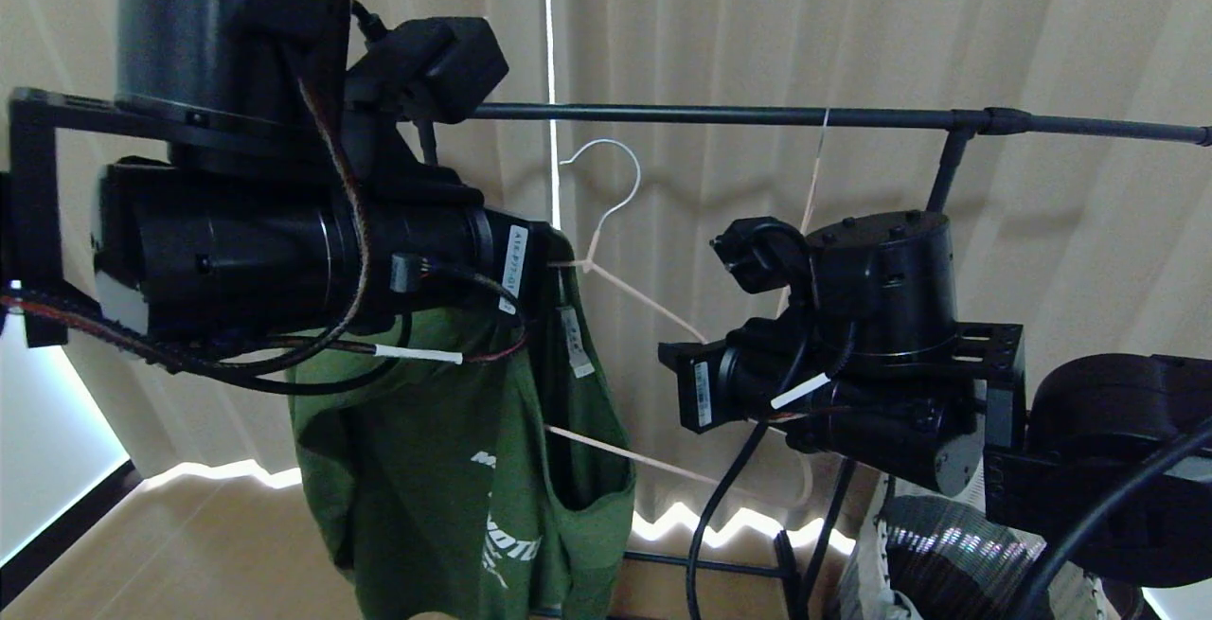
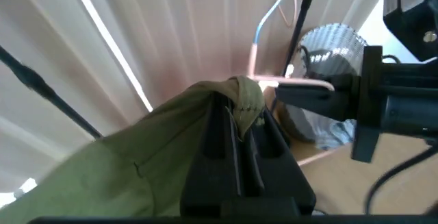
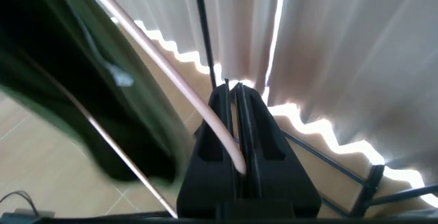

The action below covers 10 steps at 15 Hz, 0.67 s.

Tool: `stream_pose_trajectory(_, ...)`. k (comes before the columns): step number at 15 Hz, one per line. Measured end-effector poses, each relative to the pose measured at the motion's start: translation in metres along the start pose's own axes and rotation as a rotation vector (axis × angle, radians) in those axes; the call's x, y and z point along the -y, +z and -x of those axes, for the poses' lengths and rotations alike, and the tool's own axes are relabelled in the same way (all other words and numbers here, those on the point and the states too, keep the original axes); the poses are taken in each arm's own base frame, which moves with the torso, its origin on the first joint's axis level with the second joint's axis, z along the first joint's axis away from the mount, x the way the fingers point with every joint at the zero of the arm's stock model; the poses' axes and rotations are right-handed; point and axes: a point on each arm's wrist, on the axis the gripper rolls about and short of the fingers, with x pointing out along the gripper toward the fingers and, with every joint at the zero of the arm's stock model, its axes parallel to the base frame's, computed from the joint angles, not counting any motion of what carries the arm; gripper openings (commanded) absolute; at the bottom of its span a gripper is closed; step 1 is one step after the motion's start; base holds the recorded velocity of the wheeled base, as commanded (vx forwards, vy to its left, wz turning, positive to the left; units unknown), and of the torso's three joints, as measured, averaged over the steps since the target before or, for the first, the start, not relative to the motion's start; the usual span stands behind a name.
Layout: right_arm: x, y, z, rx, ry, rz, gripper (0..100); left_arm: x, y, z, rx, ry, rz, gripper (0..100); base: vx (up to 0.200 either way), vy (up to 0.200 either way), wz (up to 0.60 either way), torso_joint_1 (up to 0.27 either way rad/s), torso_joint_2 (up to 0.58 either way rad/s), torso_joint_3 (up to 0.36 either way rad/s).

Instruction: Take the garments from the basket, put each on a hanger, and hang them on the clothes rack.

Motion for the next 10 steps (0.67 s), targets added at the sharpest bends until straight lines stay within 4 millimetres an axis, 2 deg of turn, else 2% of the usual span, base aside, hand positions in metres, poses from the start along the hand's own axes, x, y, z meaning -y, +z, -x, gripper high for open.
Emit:
stream_pose_trajectory(5,-0.002,0.001,0.0,0.004,0.005,0.001,0,0.001,-0.017,0.003,0.035,-0.017,-0.061,0,0.0,0.0,0.0,0.0,0.0,0.0)
stream_pose_trajectory(7,-0.006,0.003,0.0,0.01,0.017,0.005,0,0.003,-0.021,0.004,0.053,-0.102,-0.11,0,0.0,0.0,0.0,0.0,0.0,0.0)
stream_pose_trajectory(10,-0.009,0.005,0.001,0.017,0.025,0.008,0,0.003,-0.024,0.007,0.053,-0.113,-0.128,0,0.0,0.0,0.0,0.0,0.0,0.0)
